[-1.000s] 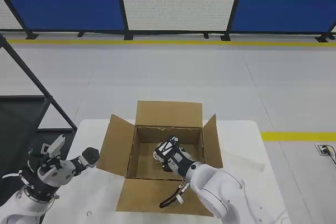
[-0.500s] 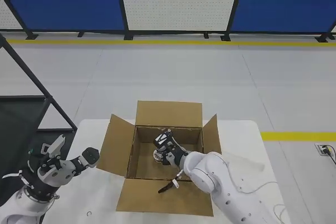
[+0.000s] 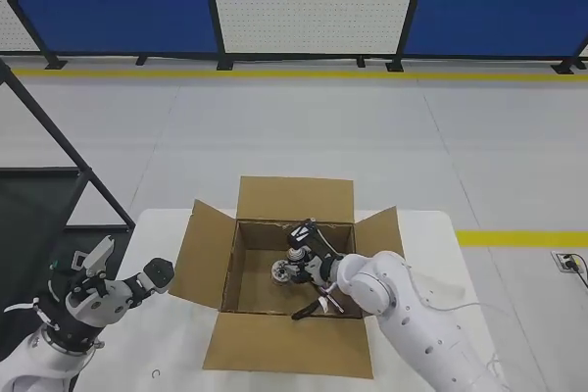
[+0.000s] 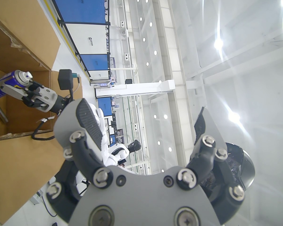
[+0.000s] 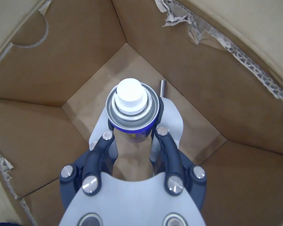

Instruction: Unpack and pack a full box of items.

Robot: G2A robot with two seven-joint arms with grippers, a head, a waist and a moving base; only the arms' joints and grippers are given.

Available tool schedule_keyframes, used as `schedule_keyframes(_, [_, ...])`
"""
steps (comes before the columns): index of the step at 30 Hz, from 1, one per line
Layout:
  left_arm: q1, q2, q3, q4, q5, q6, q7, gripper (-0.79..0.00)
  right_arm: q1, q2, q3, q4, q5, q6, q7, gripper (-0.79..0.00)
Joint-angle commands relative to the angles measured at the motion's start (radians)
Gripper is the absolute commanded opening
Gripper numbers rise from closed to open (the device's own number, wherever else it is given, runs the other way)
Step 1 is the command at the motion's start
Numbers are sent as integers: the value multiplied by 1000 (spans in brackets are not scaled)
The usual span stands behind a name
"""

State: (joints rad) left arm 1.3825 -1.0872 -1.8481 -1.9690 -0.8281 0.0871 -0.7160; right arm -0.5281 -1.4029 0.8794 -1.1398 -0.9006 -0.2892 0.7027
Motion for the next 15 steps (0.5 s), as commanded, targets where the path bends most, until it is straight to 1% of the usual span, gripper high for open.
schedule_keyframes(1, [0,0,0,0,0,0,0,0,-13,6,16,-18,2,-23,-13,-785])
schedule_keyframes(4, [0,0,0,0,0,0,0,0,-34,13,35,-49,-5,-43,-23,-785])
schedule_keyframes(8, [0,0,0,0,0,0,0,0,-45,20,45,-69,-24,-57,4,-785])
schedule_keyframes(15, [0,0,0,0,0,0,0,0,-25,14,32,-7,-3,-92,30,-785])
